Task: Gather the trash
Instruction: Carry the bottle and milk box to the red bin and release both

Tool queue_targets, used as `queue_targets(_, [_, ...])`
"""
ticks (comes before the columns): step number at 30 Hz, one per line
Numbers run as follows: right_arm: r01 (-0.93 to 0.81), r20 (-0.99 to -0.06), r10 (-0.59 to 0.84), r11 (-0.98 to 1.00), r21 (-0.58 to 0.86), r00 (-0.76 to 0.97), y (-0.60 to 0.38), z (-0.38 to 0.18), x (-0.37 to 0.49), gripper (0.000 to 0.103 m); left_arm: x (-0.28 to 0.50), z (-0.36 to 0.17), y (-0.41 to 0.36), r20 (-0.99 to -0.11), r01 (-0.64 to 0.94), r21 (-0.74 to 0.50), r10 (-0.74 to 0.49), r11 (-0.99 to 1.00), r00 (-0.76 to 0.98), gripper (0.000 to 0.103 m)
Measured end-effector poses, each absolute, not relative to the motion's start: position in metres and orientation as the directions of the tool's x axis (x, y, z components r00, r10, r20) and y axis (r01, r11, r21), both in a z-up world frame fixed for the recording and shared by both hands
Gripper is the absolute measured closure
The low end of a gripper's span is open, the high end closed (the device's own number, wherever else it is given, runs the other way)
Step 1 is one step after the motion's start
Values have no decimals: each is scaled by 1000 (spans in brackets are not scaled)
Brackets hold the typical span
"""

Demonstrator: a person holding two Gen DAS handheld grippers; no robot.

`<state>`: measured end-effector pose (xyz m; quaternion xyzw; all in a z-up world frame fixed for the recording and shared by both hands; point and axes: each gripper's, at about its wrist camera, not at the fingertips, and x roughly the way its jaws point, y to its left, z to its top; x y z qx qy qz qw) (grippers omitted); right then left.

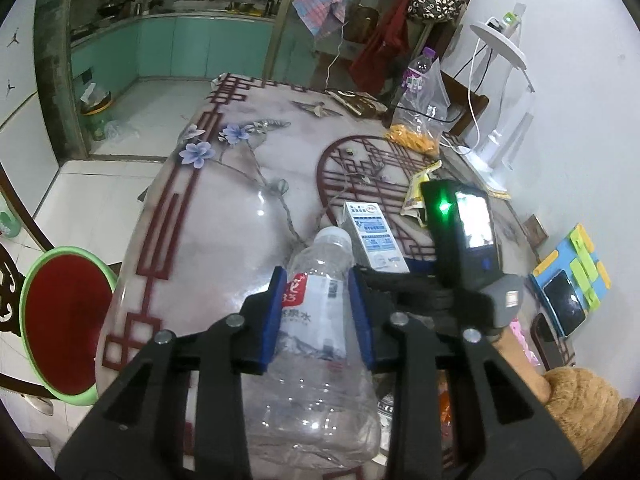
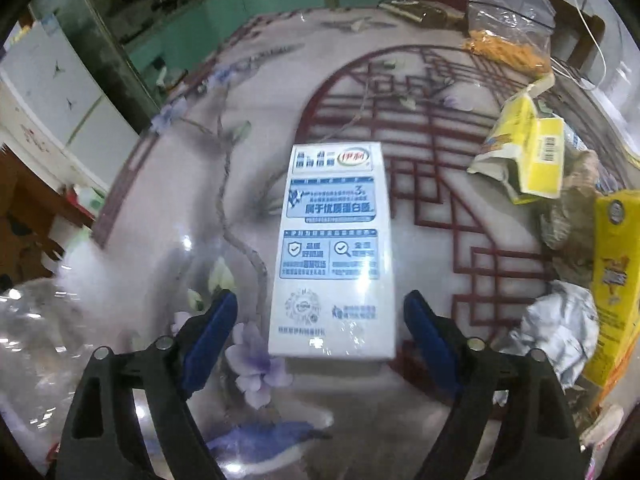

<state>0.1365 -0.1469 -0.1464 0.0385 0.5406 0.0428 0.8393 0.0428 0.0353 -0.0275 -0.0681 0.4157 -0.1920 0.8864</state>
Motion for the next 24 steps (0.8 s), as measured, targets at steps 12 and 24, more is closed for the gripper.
queue_targets(12, [-164,-854,165,982,95,494,-140,-118,108,52,41,-21,37,-691,244,-278,-370,929,620,72])
queue_targets(24, [-177,-724,303,953,248,620,-154,-43,51,52,40,-16,54,-676,215,-246,-326,945,661,72])
